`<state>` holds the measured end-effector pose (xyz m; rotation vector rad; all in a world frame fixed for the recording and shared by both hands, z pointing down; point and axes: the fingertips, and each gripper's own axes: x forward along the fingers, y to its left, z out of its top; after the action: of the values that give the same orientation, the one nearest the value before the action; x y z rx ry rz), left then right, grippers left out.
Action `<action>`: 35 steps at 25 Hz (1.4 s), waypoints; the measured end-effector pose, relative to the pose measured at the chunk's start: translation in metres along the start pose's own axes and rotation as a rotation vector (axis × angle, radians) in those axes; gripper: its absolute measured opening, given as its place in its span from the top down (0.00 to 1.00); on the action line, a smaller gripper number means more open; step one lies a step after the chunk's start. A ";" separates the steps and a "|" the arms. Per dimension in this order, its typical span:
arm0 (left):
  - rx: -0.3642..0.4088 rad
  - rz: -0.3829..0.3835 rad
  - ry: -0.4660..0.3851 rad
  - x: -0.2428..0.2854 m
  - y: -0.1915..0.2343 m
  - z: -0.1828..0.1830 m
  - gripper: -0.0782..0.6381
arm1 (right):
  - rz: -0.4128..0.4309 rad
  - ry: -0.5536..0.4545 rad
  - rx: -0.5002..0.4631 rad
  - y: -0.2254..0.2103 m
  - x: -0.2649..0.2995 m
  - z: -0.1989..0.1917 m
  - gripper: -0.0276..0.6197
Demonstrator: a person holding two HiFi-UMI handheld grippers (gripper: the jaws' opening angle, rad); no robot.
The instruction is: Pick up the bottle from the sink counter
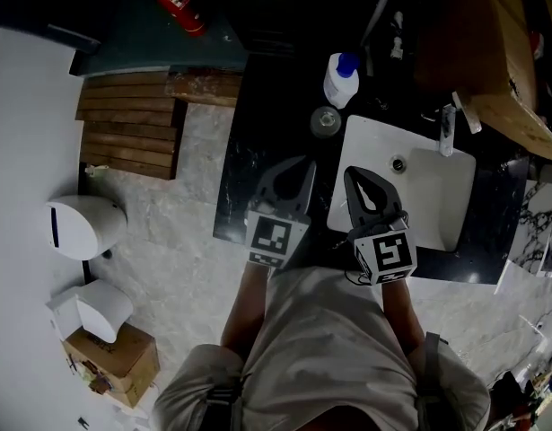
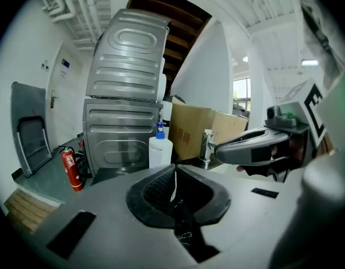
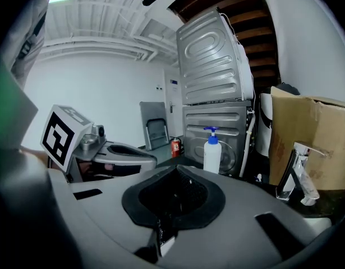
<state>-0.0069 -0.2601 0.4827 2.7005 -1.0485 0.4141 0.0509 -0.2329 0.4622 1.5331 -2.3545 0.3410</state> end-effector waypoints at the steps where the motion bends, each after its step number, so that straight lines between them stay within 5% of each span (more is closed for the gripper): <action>1: -0.004 0.001 0.004 0.003 0.001 -0.002 0.89 | 0.003 0.002 0.002 -0.001 0.002 -0.002 0.96; 33: 0.018 -0.002 0.141 0.054 0.016 -0.049 0.88 | 0.042 0.060 0.042 -0.024 0.047 -0.041 0.96; 35: 0.016 -0.001 0.156 0.057 0.017 -0.053 0.75 | 0.043 0.062 0.045 -0.024 0.048 -0.043 0.96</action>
<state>0.0121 -0.2924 0.5534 2.6322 -1.0038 0.6246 0.0607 -0.2673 0.5209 1.4719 -2.3489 0.4480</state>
